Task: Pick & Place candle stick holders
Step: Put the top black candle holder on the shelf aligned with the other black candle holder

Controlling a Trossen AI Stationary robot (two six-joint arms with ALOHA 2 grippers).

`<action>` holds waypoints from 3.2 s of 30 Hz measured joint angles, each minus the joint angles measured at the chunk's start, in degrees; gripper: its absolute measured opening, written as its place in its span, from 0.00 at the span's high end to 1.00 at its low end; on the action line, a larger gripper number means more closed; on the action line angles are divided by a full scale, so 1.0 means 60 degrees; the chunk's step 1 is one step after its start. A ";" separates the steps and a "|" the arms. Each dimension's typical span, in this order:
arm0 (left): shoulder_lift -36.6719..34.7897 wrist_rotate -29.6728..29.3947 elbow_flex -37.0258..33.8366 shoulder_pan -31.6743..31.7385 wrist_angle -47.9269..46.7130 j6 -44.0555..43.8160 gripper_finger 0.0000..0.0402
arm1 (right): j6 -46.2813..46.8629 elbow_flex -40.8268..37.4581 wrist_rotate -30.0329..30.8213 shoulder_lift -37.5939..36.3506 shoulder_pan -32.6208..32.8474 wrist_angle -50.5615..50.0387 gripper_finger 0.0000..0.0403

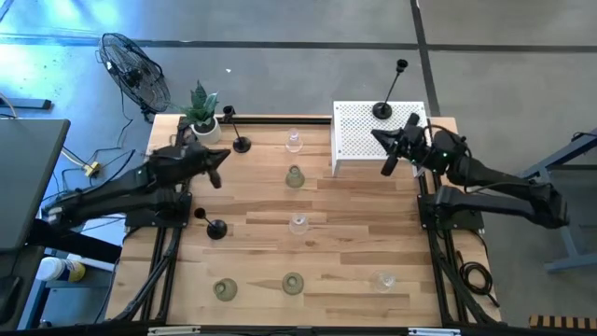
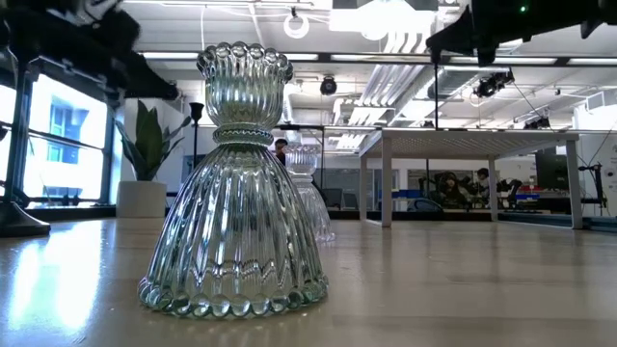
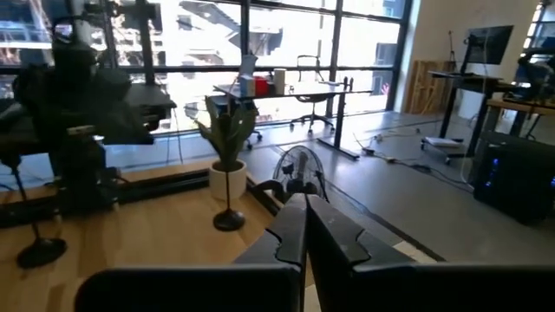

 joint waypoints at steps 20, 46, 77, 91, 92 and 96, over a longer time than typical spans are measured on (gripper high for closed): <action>0.3832 0.1992 0.0651 0.3996 0.1771 -0.0499 0.85 | -0.0191 -0.0649 0.0683 0.0023 0.0790 0.0722 1.00; 0.5992 0.0677 0.0651 0.4000 0.5010 0.0229 0.69 | -0.0268 -0.0646 0.0921 0.0023 0.0793 0.0707 1.00; 0.3425 0.3843 0.2809 0.3989 0.2140 0.0004 0.91 | -0.0151 -0.0635 0.0925 0.0026 0.0793 0.0634 1.00; 0.3563 0.5612 0.4028 0.2258 0.2017 0.0000 0.91 | 0.0064 -0.0635 0.0925 0.0026 0.0793 0.0543 1.00; 0.3604 0.5543 0.4038 0.1900 0.2241 -0.0025 0.91 | 0.0067 -0.0635 0.0925 0.0026 0.0793 0.0543 1.00; 0.4029 0.4953 0.4042 0.0594 0.2992 -0.0036 0.91 | 0.0067 -0.0635 0.0921 0.0026 0.0793 0.0540 1.00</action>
